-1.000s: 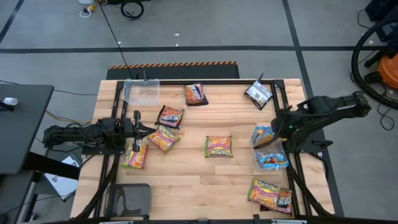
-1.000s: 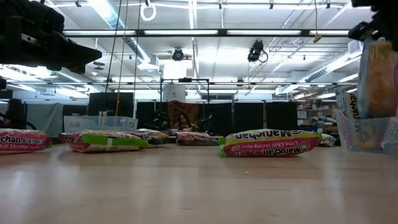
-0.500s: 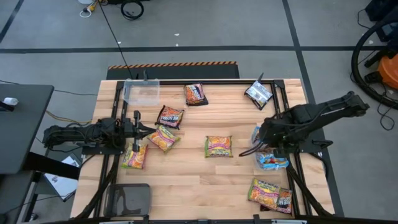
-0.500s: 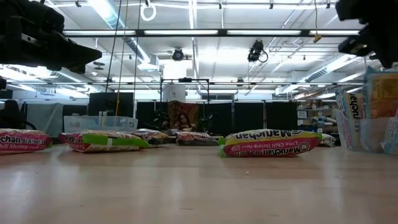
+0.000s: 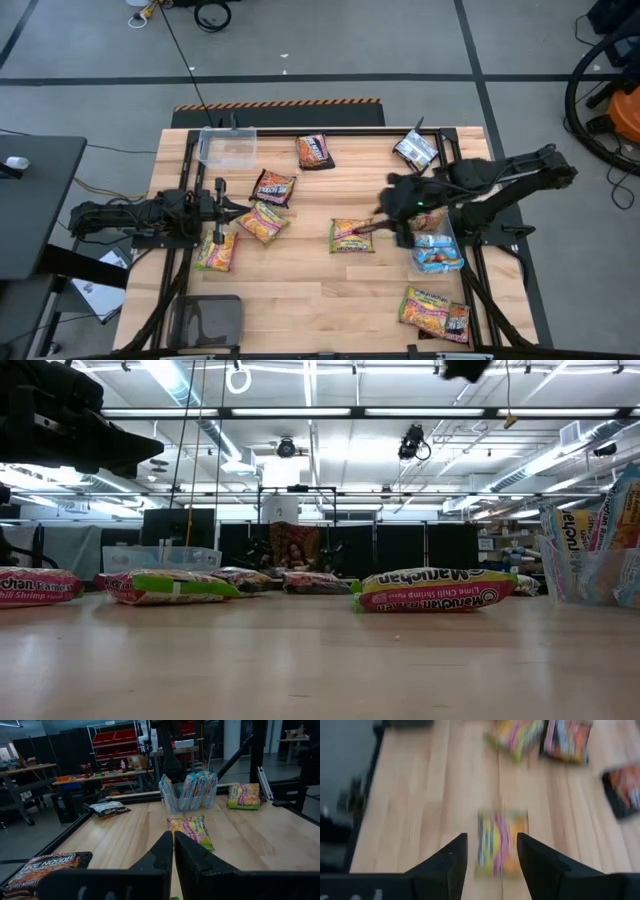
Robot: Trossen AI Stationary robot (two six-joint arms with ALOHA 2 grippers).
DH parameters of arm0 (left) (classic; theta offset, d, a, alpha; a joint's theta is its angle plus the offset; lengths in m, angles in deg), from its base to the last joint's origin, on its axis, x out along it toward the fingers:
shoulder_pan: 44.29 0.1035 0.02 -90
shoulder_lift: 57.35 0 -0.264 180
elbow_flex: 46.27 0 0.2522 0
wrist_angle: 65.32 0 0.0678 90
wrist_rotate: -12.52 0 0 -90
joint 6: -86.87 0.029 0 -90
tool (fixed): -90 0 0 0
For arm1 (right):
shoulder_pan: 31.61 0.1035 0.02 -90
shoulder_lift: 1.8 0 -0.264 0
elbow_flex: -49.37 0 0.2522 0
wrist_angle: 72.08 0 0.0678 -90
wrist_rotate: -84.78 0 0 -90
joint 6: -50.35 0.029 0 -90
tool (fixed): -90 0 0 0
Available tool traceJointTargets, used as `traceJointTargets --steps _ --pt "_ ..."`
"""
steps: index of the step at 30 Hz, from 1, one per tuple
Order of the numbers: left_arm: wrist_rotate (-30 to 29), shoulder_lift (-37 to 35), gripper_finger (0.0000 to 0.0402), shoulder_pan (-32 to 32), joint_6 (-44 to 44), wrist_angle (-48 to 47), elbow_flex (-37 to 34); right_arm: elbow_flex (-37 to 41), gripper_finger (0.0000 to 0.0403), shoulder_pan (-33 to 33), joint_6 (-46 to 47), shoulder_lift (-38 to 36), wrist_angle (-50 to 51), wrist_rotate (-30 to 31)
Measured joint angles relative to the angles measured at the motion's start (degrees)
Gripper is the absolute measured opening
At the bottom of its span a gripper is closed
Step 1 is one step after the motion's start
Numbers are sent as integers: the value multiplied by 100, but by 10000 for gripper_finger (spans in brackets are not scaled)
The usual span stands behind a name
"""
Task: Sort Maruchan noodles
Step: Put the black noodle pack into the top transparent bin
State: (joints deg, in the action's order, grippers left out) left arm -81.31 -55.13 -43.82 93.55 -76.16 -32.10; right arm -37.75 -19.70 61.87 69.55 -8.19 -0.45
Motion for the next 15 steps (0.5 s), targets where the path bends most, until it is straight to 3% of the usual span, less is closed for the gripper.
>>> traceJointTargets --steps 7,12,15 --pt "4 -2 25 -8 -306 319 0 2 176 -372 0 842 -1814 -10" --pt "55 0 25 -11 -2292 800 0 5 176 -427 214 1136 -2516 -32" --pt "-344 2 25 -7 -2997 1245 0 7 175 -427 444 1170 -2592 -32"
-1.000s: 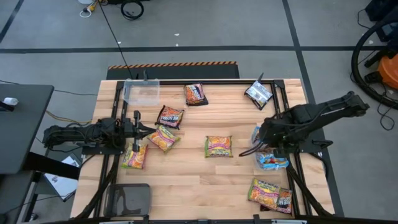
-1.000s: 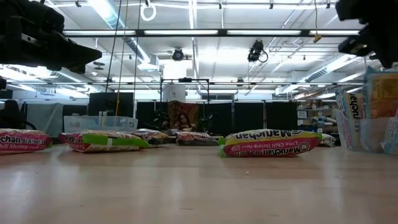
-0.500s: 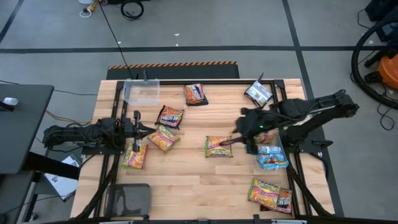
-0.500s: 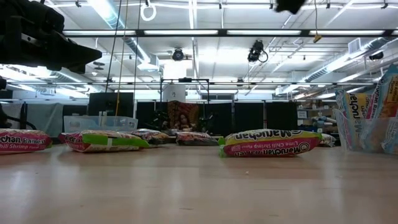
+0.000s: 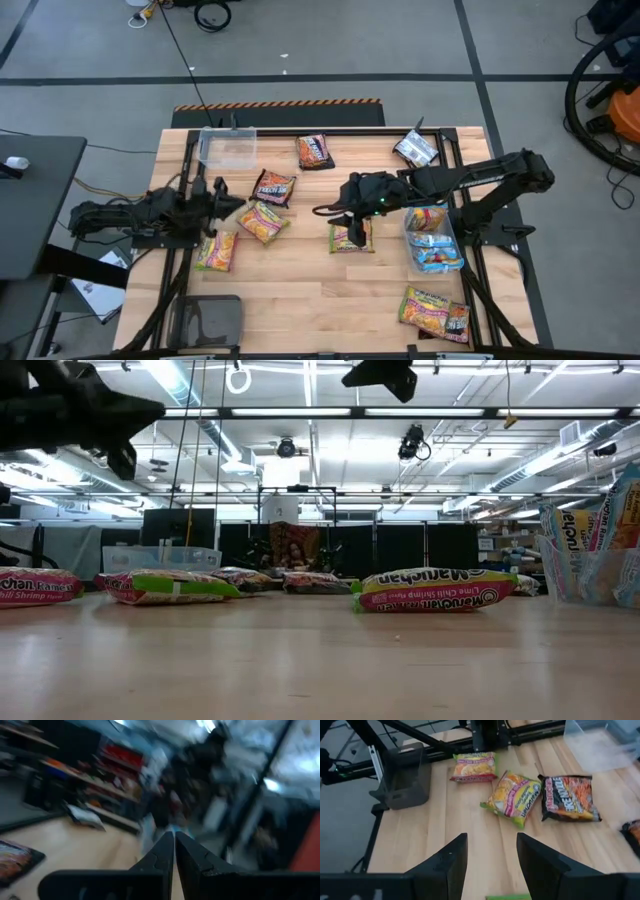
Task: Sort Maruchan noodles
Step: Put the black noodle pack into the top transparent bin
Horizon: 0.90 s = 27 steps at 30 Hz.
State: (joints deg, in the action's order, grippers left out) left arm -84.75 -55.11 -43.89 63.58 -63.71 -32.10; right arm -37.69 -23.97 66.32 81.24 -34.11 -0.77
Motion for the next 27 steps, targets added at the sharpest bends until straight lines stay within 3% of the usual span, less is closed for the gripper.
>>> traceJointTargets --steps 3,7,14,18,24,27 --pt "-170 46 25 3 -240 372 83 2 175 2 92 -50 -11 0" --pt "7 779 14 -111 -75 -312 836 0 175 -38 28 -162 -15 222" --pt "-725 3267 10 -218 39 -1683 2358 0 175 -298 -650 -389 -98 655" --pt "-1084 4806 22 -15 -374 -2272 3140 0 175 -316 -708 -601 -93 654" --pt "-1393 6812 27 210 -284 -2396 4300 0 175 -85 -719 -1055 120 928" --pt "-1219 7565 27 322 -299 -2700 4867 0 175 53 -716 -1303 364 1146"
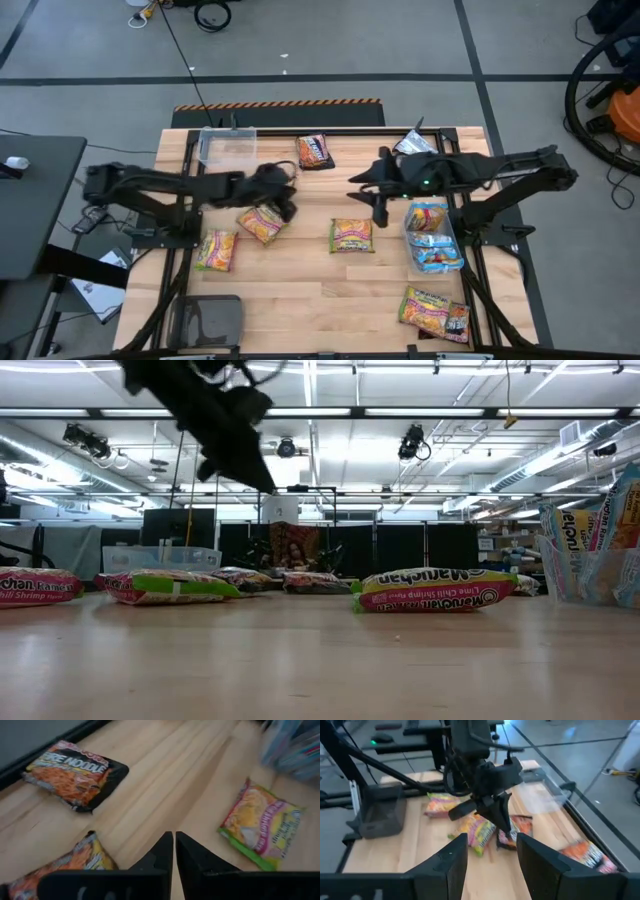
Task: Sort Maruchan noodles
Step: Put the black noodle pack into the top transparent bin
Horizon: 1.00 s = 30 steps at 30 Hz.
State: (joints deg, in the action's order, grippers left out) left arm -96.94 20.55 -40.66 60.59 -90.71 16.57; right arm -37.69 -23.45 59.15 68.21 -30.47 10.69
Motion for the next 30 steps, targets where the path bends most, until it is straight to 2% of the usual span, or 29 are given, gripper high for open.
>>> traceJointTargets --steps 3,7,11,16,23,30 --pt "38 644 33 73 159 -436 507 0 175 142 76 -215 398 243" --pt "138 1391 66 146 253 -1350 1227 0 174 317 468 -448 1038 414" --pt "-196 2204 107 109 -16 -2950 2143 0 174 429 798 -588 1554 421" --pt "-671 3042 141 -45 -89 -3595 2988 0 174 417 769 -594 1743 421" --pt "-1040 3494 191 86 -1050 -4030 3196 0 174 413 815 -546 1838 414" --pt "-1058 3891 184 151 -1215 -3980 3193 0 174 410 925 -544 1890 408"
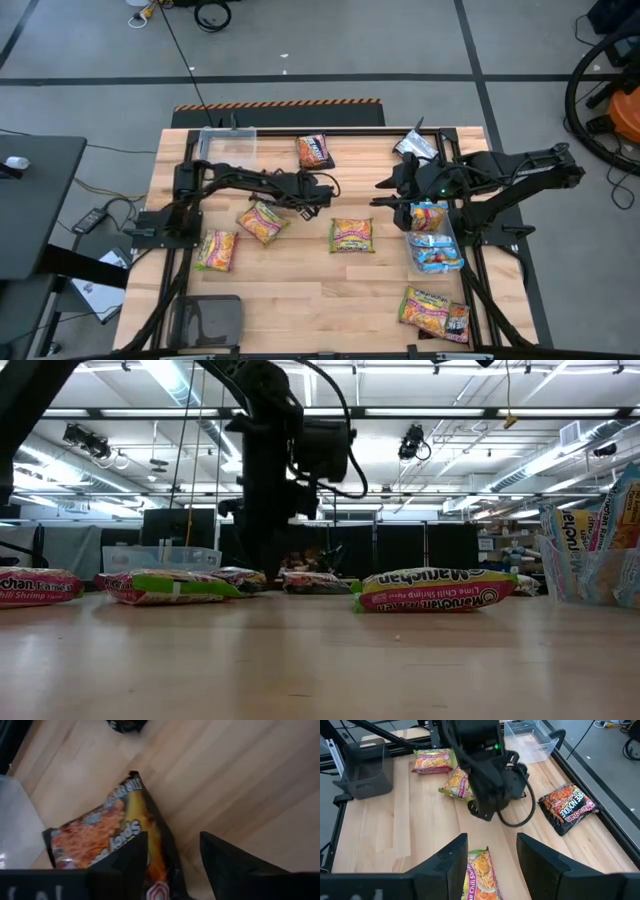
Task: Sort Maruchan noodles
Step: Put the black noodle pack into the top transparent bin
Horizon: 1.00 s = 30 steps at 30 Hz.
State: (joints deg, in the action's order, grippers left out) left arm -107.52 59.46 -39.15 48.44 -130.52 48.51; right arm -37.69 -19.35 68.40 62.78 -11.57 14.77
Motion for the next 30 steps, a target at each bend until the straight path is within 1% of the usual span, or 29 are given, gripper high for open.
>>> traceJointTargets --steps 3,8,12,17,20,23,27,30 --pt "-200 162 176 -41 -104 -22 0 0 174 -1 2 0 5 -2" --pt "-312 298 166 -54 -324 -214 -4 0 174 -1 1 2 10 -13" --pt "-468 378 145 -3 -292 -271 -4 0 174 0 -6 4 16 -13" --pt "-313 488 97 159 -250 -254 -75 0 174 -1 -12 2 57 -13" --pt "-141 457 58 265 -232 -319 -176 0 174 1 -14 -1 58 -25" --pt "-23 373 14 358 28 -629 -219 0 174 1 -22 -44 58 -156" --pt "82 8 8 483 79 -908 -80 0 174 1 -211 -136 58 -208" --pt "301 -378 7 568 197 -1237 -6 0 174 1 -410 -234 56 -210"
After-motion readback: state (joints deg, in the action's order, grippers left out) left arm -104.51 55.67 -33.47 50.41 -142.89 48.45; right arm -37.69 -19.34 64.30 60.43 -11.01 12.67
